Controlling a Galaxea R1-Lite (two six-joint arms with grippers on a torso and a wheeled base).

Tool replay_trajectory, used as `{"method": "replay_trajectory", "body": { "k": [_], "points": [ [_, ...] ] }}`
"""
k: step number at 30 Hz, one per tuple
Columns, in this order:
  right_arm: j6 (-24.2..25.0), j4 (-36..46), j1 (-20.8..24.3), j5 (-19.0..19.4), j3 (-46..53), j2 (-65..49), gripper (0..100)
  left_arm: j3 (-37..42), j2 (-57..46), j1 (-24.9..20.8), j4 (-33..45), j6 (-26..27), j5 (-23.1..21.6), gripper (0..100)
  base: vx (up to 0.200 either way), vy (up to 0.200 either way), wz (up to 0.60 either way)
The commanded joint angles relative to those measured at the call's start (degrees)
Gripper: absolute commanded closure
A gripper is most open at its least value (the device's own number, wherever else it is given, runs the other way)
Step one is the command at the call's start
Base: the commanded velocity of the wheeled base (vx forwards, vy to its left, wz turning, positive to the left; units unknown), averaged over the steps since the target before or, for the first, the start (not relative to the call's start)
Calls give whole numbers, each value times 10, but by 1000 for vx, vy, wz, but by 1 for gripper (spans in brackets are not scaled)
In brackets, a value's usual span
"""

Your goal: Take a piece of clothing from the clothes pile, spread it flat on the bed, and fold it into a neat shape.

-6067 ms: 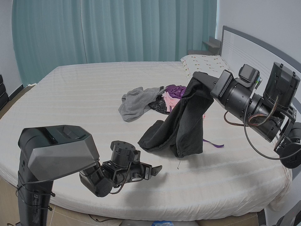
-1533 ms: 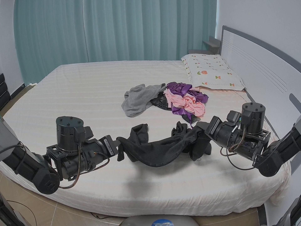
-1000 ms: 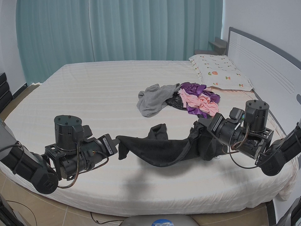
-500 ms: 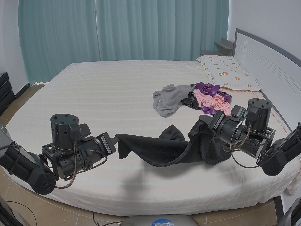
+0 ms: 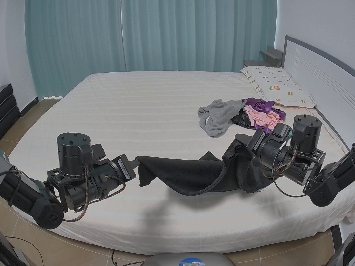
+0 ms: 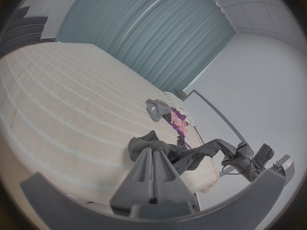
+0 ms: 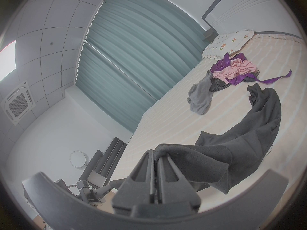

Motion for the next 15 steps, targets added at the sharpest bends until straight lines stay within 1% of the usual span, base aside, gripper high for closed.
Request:
{"method": "replay_trajectory", "body": {
  "k": [1, 15],
  "points": [
    [0, 0, 0, 1, -1, -3, 100, 0, -2, 0, 0, 0, 0, 100, 0, 200, 0],
    [1, 0, 0, 2, 0, 2, 100, 3, -6, 0, 1, 0, -1, 100, 0, 200, 0]
  ]
}}
